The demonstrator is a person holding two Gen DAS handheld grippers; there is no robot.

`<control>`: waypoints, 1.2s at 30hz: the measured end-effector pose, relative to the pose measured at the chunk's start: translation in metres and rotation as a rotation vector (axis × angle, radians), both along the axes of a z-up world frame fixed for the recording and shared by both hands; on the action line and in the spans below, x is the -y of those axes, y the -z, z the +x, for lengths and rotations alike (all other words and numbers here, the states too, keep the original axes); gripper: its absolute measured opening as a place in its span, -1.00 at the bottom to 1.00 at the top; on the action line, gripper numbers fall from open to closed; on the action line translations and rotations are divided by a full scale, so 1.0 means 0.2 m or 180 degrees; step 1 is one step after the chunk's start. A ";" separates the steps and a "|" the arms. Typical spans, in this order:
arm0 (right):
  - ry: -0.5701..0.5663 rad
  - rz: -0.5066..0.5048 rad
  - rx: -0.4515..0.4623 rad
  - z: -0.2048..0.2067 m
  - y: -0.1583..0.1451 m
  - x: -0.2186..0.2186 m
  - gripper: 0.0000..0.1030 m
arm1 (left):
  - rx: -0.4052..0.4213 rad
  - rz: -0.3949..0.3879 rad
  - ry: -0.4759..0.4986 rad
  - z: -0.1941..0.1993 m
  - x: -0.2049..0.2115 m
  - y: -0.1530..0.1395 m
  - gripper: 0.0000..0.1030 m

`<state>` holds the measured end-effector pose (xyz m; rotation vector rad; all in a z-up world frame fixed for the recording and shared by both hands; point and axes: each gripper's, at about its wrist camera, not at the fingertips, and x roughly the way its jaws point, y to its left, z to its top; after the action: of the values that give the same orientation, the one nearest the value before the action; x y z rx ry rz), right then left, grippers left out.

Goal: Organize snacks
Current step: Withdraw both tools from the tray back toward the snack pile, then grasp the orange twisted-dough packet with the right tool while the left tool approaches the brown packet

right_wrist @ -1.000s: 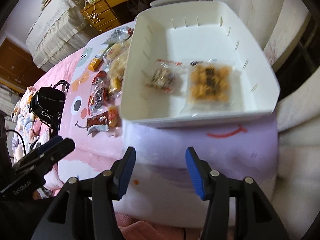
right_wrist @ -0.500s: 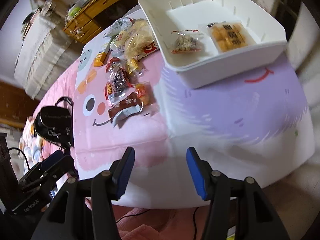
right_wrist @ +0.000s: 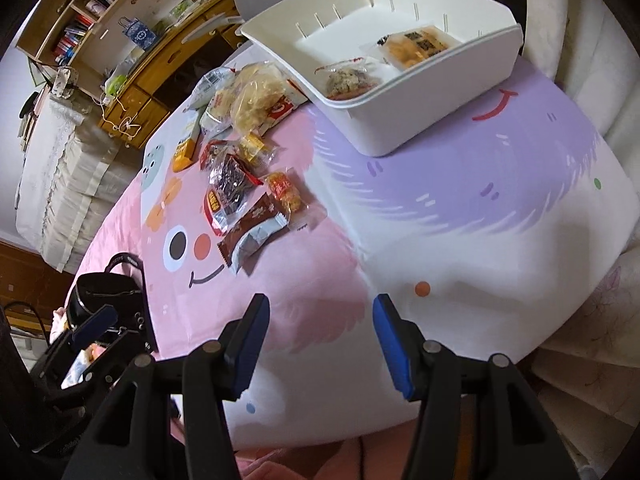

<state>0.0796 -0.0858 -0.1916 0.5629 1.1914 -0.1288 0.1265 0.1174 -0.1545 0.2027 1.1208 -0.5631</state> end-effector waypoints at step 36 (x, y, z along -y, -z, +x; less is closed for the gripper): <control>-0.1519 -0.0813 0.0528 0.51 0.29 -0.15 -0.21 | -0.0292 0.0507 0.0943 0.47 0.39 0.50 0.37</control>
<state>0.1825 -0.0562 -0.2496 0.0553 1.0965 0.1686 0.2207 0.0396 -0.2544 0.4904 1.2348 -0.7520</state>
